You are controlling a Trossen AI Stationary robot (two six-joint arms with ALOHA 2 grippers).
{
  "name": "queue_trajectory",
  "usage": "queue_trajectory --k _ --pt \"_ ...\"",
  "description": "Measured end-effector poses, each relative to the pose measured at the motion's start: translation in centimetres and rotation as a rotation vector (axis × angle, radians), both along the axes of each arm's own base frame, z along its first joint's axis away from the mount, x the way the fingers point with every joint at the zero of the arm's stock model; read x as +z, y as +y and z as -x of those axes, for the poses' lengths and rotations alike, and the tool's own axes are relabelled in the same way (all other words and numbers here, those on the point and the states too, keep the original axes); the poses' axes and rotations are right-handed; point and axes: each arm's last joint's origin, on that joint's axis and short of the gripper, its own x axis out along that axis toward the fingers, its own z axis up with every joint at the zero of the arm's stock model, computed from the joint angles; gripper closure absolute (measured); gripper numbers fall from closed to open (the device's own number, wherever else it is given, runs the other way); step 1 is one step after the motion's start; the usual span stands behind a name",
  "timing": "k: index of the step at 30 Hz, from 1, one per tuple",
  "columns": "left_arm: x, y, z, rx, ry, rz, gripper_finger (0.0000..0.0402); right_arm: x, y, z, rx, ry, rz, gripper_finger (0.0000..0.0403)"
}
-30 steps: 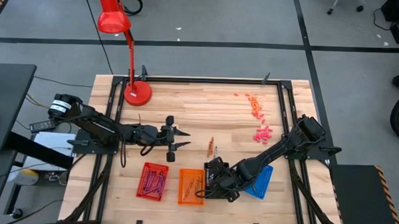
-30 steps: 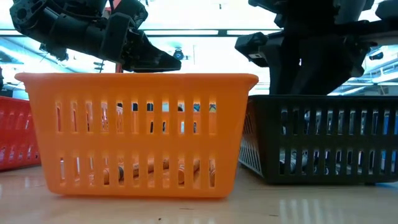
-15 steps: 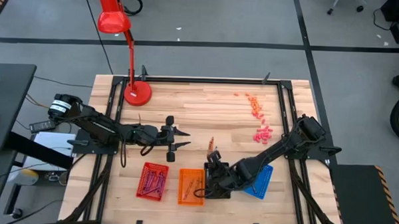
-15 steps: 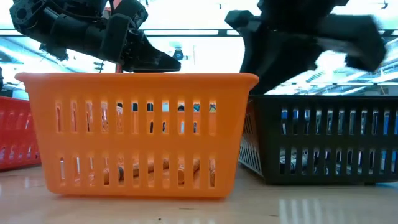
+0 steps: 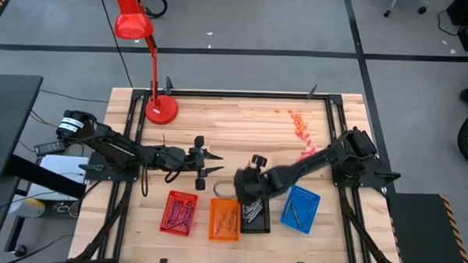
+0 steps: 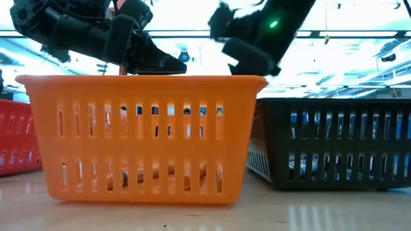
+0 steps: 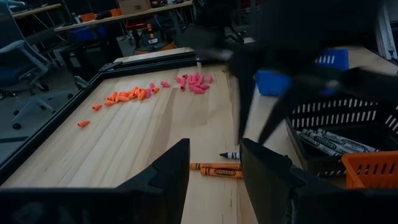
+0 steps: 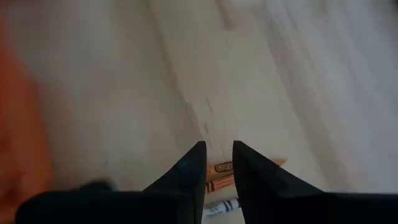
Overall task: Sort crayons
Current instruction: Put the orange crayon into the orange bin
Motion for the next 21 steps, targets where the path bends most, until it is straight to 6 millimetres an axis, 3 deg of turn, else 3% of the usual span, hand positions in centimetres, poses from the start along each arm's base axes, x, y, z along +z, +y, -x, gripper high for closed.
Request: queue_trajectory --k 5,8,15,21 --pt "0.0 0.0 0.0 0.000 0.002 0.000 0.0249 -0.2 -3.1 -0.8 -0.269 -0.071 -0.212 0.0320" --pt "-0.1 0.0 0.0 0.000 0.015 -0.002 0.0249 -0.3 -4.3 -0.8 -0.334 -0.066 -0.238 0.0318" --pt "-0.5 0.0 0.1 0.003 0.047 0.007 0.0249 -0.4 -5.1 -0.4 -0.375 -0.019 -0.227 0.0286" --pt "-0.6 0.0 0.2 0.004 0.060 0.007 0.0249 -2.3 -5.3 0.7 -0.465 -0.014 -0.249 0.0256"
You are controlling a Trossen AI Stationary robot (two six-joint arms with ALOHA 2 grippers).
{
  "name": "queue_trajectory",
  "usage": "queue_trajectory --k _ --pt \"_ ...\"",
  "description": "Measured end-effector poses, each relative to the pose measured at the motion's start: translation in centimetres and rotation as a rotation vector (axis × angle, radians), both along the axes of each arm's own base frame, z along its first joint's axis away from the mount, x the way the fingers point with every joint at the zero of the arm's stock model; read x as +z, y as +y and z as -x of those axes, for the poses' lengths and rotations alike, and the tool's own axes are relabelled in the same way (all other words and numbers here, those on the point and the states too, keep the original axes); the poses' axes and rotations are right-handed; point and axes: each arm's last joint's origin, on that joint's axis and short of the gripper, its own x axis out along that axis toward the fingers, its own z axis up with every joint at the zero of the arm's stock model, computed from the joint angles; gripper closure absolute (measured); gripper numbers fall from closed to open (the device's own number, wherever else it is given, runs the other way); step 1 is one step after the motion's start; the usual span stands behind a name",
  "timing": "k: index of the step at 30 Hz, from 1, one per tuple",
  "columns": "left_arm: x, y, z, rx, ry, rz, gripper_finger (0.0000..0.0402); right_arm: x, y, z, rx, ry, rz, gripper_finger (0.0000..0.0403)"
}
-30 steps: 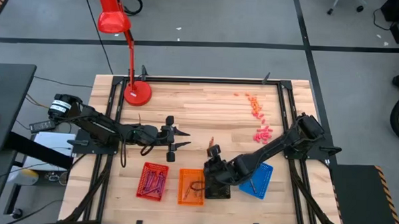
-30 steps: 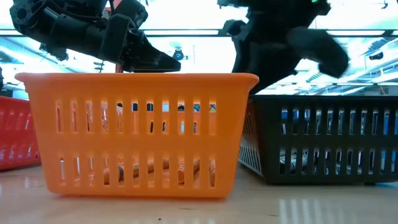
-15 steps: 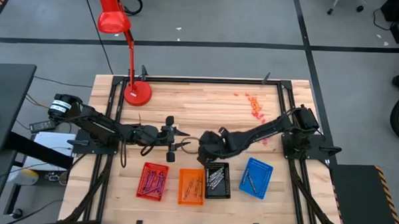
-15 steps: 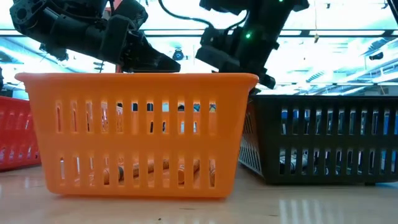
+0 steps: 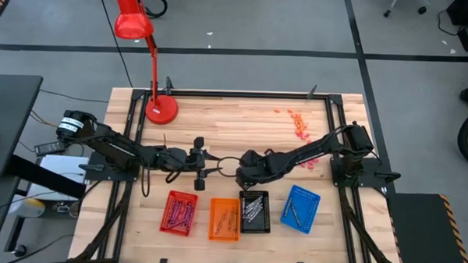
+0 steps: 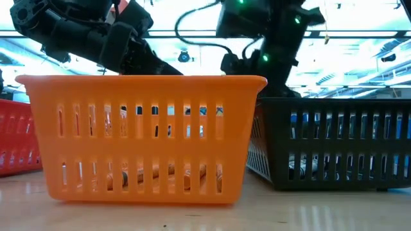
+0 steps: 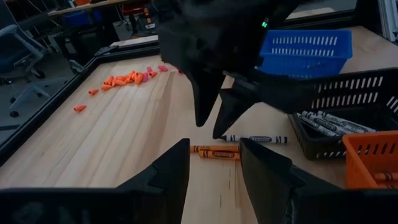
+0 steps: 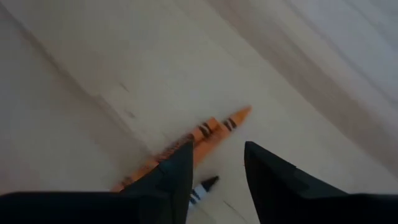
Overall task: Sort crayons
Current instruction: Put the orange crayon into the orange bin
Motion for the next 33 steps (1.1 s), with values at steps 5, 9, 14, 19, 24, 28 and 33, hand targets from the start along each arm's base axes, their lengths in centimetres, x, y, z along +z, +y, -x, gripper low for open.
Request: queue_trajectory --k 5,9,14,19,24,28,33 --pt "0.0 0.0 0.0 0.003 0.004 0.008 0.0249 -1.8 -0.1 0.7 -0.057 -0.043 -0.023 0.0250" --pt "-0.1 0.0 0.0 0.002 0.007 0.008 0.0249 -2.8 -0.2 0.9 -0.079 -0.097 -0.042 0.0249" --pt "-0.1 0.0 0.0 0.002 0.008 0.008 0.0249 -3.4 -0.2 1.3 -0.089 -0.103 -0.045 0.0249" --pt "-0.1 0.0 0.0 0.002 0.008 0.008 0.0249 -3.7 -0.3 1.6 -0.098 -0.097 -0.044 0.0249" --pt "-0.1 0.0 0.0 0.003 0.008 0.007 0.0249 -4.0 -0.4 1.8 -0.091 -0.088 -0.056 0.0252" --pt "-0.1 0.0 0.0 0.002 0.008 0.007 0.0249 -4.1 -0.5 1.9 -0.083 -0.075 -0.086 0.0262" --pt "-0.1 0.0 0.0 0.002 0.008 0.007 0.0249 -4.2 -0.5 2.2 -0.077 -0.056 -0.089 0.0288"
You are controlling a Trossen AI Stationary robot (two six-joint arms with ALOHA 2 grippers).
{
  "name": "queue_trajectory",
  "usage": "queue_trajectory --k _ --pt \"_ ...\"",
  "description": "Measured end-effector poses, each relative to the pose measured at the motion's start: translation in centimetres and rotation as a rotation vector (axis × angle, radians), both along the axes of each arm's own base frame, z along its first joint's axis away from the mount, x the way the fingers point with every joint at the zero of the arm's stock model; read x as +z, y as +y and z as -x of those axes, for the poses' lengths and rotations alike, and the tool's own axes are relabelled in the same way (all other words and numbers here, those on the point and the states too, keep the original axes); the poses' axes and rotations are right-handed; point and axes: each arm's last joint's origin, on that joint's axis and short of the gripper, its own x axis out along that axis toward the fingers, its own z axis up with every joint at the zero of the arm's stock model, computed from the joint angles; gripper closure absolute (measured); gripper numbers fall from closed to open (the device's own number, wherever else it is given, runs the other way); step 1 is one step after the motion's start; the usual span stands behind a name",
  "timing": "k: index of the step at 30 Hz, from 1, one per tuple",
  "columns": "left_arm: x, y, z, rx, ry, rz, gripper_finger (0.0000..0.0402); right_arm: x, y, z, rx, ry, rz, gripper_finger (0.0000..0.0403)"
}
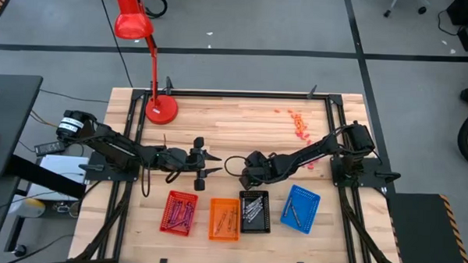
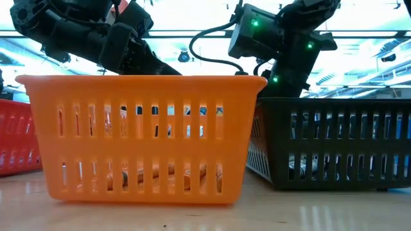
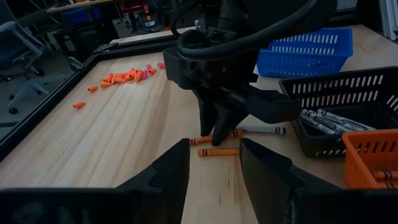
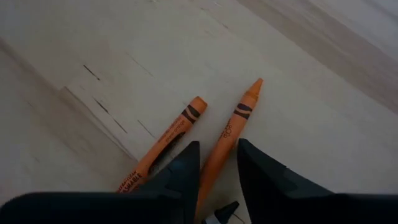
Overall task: Sort crayons
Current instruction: Put the orange crayon into the orange bin
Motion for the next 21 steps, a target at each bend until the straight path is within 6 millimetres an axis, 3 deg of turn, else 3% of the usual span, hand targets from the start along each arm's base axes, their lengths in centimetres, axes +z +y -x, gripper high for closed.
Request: queue_trajectory --k 13,21 --pt "0.0 0.0 0.0 0.000 0.000 0.000 0.0249 -0.1 -0.2 0.0 0.028 0.024 -0.070 0.0378" --pt "0.0 0.0 0.0 0.002 -0.001 0.006 0.0249 1.1 -0.6 -0.3 0.080 0.012 -0.073 0.0373"
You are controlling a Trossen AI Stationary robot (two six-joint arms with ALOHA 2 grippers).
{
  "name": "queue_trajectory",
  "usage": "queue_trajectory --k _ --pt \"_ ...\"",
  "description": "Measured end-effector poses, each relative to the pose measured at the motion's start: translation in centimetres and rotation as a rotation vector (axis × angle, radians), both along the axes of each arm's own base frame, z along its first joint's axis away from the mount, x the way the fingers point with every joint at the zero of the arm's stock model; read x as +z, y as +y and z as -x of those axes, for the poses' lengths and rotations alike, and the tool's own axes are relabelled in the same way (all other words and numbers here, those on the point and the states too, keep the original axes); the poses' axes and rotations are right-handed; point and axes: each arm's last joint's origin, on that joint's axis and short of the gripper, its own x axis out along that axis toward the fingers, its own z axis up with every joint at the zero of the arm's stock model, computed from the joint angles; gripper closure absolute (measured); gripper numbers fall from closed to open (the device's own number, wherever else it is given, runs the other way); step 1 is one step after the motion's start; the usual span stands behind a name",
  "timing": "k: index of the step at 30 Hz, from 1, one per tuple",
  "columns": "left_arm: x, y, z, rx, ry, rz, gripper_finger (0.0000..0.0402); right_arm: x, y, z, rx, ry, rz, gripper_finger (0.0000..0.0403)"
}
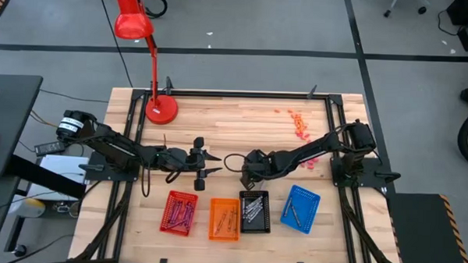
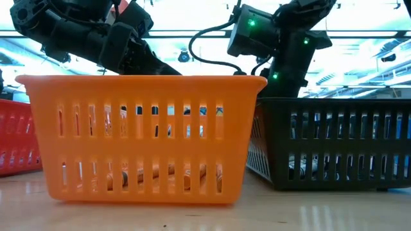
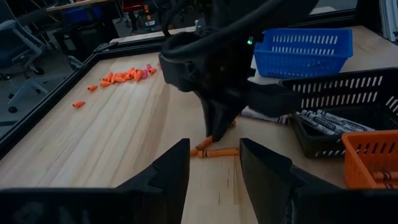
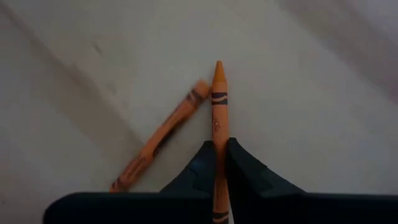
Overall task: Sort crayons
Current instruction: Put the orange crayon into the orange bin
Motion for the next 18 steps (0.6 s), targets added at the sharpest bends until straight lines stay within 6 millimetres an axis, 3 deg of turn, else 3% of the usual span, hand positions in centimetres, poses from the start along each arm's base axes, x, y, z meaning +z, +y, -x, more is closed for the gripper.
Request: queue_trajectory --k 9,18 --pt "0.0 0.0 0.0 0.000 0.000 0.000 0.0249 2.5 -0.1 0.3 0.058 -0.062 -0.038 0.0372" --pt "0.0 0.0 0.0 0.000 0.000 0.000 0.0249 6.2 0.2 0.6 0.073 -0.221 -0.057 0.0371"
